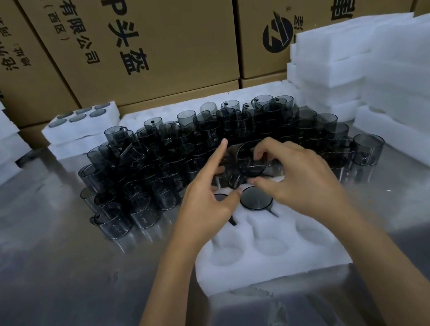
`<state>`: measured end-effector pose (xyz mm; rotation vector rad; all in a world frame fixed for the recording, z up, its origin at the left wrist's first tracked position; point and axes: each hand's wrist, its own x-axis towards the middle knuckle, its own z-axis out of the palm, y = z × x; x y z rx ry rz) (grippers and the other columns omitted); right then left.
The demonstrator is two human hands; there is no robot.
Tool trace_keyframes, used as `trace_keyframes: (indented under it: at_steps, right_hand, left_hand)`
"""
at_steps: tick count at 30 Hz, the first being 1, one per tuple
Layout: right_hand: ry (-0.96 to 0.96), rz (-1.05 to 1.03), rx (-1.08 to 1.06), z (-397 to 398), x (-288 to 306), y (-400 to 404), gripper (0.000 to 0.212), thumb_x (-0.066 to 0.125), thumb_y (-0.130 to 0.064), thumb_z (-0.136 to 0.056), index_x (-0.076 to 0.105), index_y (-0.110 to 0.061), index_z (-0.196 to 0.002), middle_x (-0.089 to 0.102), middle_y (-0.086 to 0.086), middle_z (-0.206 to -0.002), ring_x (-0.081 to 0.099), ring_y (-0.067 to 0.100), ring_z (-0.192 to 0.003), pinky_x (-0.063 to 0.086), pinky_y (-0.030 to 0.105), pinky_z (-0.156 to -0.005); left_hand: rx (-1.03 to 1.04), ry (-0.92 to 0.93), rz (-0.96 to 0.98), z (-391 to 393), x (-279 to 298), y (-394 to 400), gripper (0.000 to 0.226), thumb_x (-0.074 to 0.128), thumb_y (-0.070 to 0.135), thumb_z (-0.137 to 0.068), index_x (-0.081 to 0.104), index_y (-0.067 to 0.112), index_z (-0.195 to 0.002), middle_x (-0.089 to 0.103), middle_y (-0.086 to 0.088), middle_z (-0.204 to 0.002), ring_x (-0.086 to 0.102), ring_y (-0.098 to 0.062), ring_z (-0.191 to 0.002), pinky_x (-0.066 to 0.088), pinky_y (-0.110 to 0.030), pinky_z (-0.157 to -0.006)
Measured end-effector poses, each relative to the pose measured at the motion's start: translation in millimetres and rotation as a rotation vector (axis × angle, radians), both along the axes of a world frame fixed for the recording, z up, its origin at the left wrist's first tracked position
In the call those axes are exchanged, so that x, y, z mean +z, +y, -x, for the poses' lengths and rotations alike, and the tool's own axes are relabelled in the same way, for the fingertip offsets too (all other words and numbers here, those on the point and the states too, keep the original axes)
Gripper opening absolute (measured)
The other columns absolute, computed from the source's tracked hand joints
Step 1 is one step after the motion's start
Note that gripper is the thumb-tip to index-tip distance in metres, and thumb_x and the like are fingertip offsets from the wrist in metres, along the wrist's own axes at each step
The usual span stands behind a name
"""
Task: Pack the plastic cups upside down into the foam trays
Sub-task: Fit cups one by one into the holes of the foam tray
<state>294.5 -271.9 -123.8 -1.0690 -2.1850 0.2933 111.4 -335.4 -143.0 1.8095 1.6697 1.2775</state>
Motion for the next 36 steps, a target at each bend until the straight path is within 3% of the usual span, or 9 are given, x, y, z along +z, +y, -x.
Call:
trace_keyframes:
  at_steps: [3, 7, 11, 15, 18, 22, 28, 32, 36]
  right_hand:
    - [-0.007, -0.048, 0.027, 5.6, -2.4, -4.3, 0.034, 0.072, -0.034, -0.086, 0.048, -0.040, -0.109, 0.051, -0.016, -0.102, 0.054, 0.008, -0.079, 0.046, 0.031, -0.065]
    - [0.039, -0.050, 0.071, 5.5, -3.1, -4.6, 0.046, 0.066, -0.007, -0.084, 0.051, -0.034, -0.118, 0.054, -0.019, -0.134, 0.046, 0.001, -0.110, 0.050, 0.035, -0.072]
    - [0.099, 0.057, 0.119, 10.0, -5.0, -5.8, 0.050, 0.063, -0.009, -0.087, 0.044, -0.045, -0.118, 0.054, -0.017, -0.131, 0.058, 0.010, -0.104, 0.054, 0.042, -0.083]
    - [0.248, 0.132, 0.247, 19.1, -5.7, -12.6, 0.072, 0.067, -0.006, -0.086, 0.037, -0.049, -0.135, 0.055, -0.022, -0.132, 0.044, -0.003, -0.130, 0.048, 0.025, -0.093]
    - [0.319, 0.193, 0.288, 18.6, -5.4, -12.0, 0.073, 0.068, -0.005, -0.087, 0.039, -0.045, -0.141, 0.052, -0.026, -0.137, 0.041, -0.004, -0.135, 0.045, 0.024, -0.098]
    - [0.427, 0.317, 0.347, 15.5, -3.3, -9.8, 0.064, 0.073, -0.007, -0.087, 0.049, -0.035, -0.140, 0.058, -0.019, -0.135, 0.048, 0.005, -0.133, 0.047, 0.040, -0.104]
    - [0.548, 0.449, 0.270, -5.2, 5.5, 4.2, 0.041, 0.085, -0.018, -0.077, 0.067, -0.026, -0.114, 0.074, -0.008, -0.103, 0.068, 0.007, -0.098, 0.055, 0.035, -0.089]
    - [0.500, 0.549, 0.172, -32.3, 3.3, 21.4, 0.036, 0.085, -0.015, -0.075, 0.065, -0.018, -0.105, 0.073, -0.004, -0.089, 0.058, 0.007, -0.075, 0.046, 0.011, -0.065]
    - [0.316, 0.678, 0.215, -51.1, 1.9, 27.1, 0.037, 0.083, -0.018, -0.076, 0.061, -0.017, -0.106, 0.070, 0.005, -0.091, 0.057, 0.010, -0.078, 0.046, 0.019, -0.071]
  left_hand:
    - [-0.031, 0.015, 0.037, 2.2, 0.6, -2.3, 0.092, 0.070, 0.010, -0.088, 0.022, 0.057, -0.150, 0.051, 0.040, -0.127, 0.061, 0.001, -0.102, 0.050, -0.017, -0.089]
    - [-0.075, -0.065, 0.092, 4.0, 2.8, -1.6, 0.083, 0.062, 0.018, -0.080, 0.030, 0.055, -0.148, 0.045, 0.041, -0.135, 0.042, 0.018, -0.125, 0.047, -0.023, -0.100]
    - [0.090, -0.024, -0.011, 2.6, -1.3, 1.6, 0.062, 0.073, 0.014, -0.086, 0.049, 0.034, -0.139, 0.061, 0.022, -0.128, 0.054, 0.003, -0.122, 0.048, -0.035, -0.103]
    - [0.205, -0.024, -0.083, 1.3, -3.2, 3.2, 0.063, 0.078, 0.016, -0.079, 0.052, 0.037, -0.132, 0.063, 0.013, -0.126, 0.055, -0.008, -0.124, 0.041, -0.044, -0.109]
    - [0.240, 0.015, -0.177, -1.2, -0.4, 1.7, 0.066, 0.081, 0.020, -0.076, 0.055, 0.036, -0.134, 0.061, 0.016, -0.126, 0.053, -0.009, -0.126, 0.039, -0.049, -0.110]
    - [0.308, 0.055, -0.204, -6.5, 3.2, 0.3, 0.057, 0.070, 0.056, -0.067, 0.060, 0.039, -0.121, 0.054, 0.024, -0.118, 0.046, -0.008, -0.123, 0.042, -0.042, -0.105]
    - [0.199, 0.200, -0.174, -14.5, 5.1, 0.0, 0.060, 0.067, 0.070, -0.068, 0.068, 0.033, -0.115, 0.049, 0.046, -0.107, 0.039, 0.014, -0.114, 0.040, -0.035, -0.104]
    - [0.111, 0.274, -0.031, -12.0, -4.8, 4.0, 0.044, 0.064, 0.055, -0.088, 0.065, 0.032, -0.126, 0.047, 0.041, -0.107, 0.039, 0.008, -0.118, 0.034, -0.037, -0.111]
    - [0.071, 0.433, 0.069, -10.0, -13.8, 5.6, 0.039, 0.054, 0.052, -0.096, 0.062, 0.034, -0.130, 0.058, 0.025, -0.126, 0.037, 0.005, -0.125, 0.012, -0.017, -0.100]
